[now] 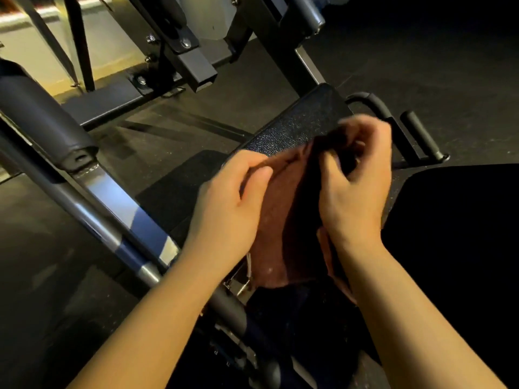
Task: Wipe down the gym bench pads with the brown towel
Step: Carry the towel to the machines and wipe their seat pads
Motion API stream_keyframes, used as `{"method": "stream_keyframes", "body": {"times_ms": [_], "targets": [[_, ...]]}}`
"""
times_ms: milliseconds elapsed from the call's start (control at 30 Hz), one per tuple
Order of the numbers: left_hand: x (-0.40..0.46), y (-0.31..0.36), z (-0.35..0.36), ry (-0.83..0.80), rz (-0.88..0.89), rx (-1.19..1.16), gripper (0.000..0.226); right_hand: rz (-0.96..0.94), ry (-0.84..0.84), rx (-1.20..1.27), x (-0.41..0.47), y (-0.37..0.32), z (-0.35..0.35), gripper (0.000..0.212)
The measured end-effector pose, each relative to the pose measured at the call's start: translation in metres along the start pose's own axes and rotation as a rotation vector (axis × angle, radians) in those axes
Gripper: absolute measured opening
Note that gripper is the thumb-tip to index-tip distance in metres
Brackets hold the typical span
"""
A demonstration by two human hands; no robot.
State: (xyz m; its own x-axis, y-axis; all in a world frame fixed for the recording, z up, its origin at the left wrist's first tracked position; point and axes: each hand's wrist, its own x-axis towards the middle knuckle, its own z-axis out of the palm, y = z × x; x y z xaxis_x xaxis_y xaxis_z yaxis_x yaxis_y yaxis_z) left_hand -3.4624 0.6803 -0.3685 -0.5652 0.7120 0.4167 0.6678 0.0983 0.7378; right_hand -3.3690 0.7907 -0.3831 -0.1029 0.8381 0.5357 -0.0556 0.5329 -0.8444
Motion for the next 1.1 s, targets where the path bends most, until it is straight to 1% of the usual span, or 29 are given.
{"method": "stream_keyframes", "body": {"times_ms": [33, 67, 100, 133, 200, 233, 267, 300, 367, 433, 467, 533, 600, 700, 767, 833, 900, 1000, 1100], "targets": [[0.011, -0.001, -0.008, 0.037, -0.031, 0.016, 0.016, -0.042, -0.034, -0.050, 0.016, 0.000, 0.016, 0.032], [0.018, -0.007, -0.015, 0.071, -0.062, 0.052, 0.014, -0.075, -0.084, -0.112, 0.028, 0.001, 0.033, 0.039], [0.021, -0.014, -0.022, 0.103, -0.087, 0.132, 0.010, -0.099, -0.152, -0.187, 0.035, 0.006, 0.048, 0.050], [0.018, -0.023, -0.027, 0.139, -0.099, 0.236, 0.011, -0.119, -0.234, -0.283, 0.033, 0.014, 0.058, 0.060], [0.001, -0.044, -0.031, 0.152, -0.097, 0.425, 0.032, -0.093, -0.461, -0.461, 0.010, 0.037, 0.067, 0.070], [-0.011, -0.053, -0.030, 0.138, -0.075, 0.481, 0.039, -0.056, -0.573, -0.519, -0.006, 0.049, 0.066, 0.070], [-0.022, -0.060, -0.026, 0.113, -0.043, 0.508, 0.043, -0.034, -0.643, -0.547, -0.020, 0.060, 0.063, 0.071], [-0.031, -0.065, -0.020, 0.075, -0.014, 0.504, 0.044, -0.039, -0.653, -0.558, -0.030, 0.069, 0.061, 0.073], [-0.044, -0.074, -0.007, 0.001, 0.031, 0.483, 0.045, -0.062, -0.607, -0.554, -0.037, 0.078, 0.060, 0.076], [-0.052, -0.081, 0.004, -0.041, 0.061, 0.526, 0.043, -0.069, -0.584, -0.571, -0.047, 0.080, 0.058, 0.074], [-0.055, -0.083, 0.007, -0.030, 0.058, 0.533, 0.042, -0.066, -0.571, -0.581, -0.054, 0.081, 0.055, 0.073], [-0.057, -0.082, 0.009, 0.041, 0.005, 0.500, 0.038, -0.055, -0.554, -0.602, -0.071, 0.084, 0.046, 0.072], [-0.058, -0.080, 0.009, 0.094, -0.036, 0.490, 0.033, -0.062, -0.570, -0.645, -0.078, 0.084, 0.040, 0.071], [-0.058, -0.082, 0.011, 0.087, -0.018, 0.526, 0.029, -0.081, -0.623, -0.712, -0.068, 0.077, 0.041, 0.072], [-0.058, -0.083, 0.010, 0.104, -0.016, 0.531, 0.029, -0.080, -0.699, -0.688, -0.053, 0.066, 0.049, 0.080], [-0.058, -0.083, 0.010, 0.135, -0.038, 0.535, 0.029, -0.069, -0.796, -0.672, -0.029, 0.058, 0.065, 0.093], [-0.056, -0.082, 0.011, 0.163, -0.072, 0.534, 0.029, -0.075, -0.836, -0.686, -0.008, 0.053, 0.082, 0.101], [-0.055, -0.084, 0.013, 0.176, -0.099, 0.546, 0.030, -0.111, -0.794, -0.658, 0.001, 0.055, 0.095, 0.103], [-0.059, -0.086, 0.013, 0.187, -0.089, 0.560, 0.031, -0.127, -0.725, -0.645, -0.011, 0.059, 0.095, 0.096]]}}
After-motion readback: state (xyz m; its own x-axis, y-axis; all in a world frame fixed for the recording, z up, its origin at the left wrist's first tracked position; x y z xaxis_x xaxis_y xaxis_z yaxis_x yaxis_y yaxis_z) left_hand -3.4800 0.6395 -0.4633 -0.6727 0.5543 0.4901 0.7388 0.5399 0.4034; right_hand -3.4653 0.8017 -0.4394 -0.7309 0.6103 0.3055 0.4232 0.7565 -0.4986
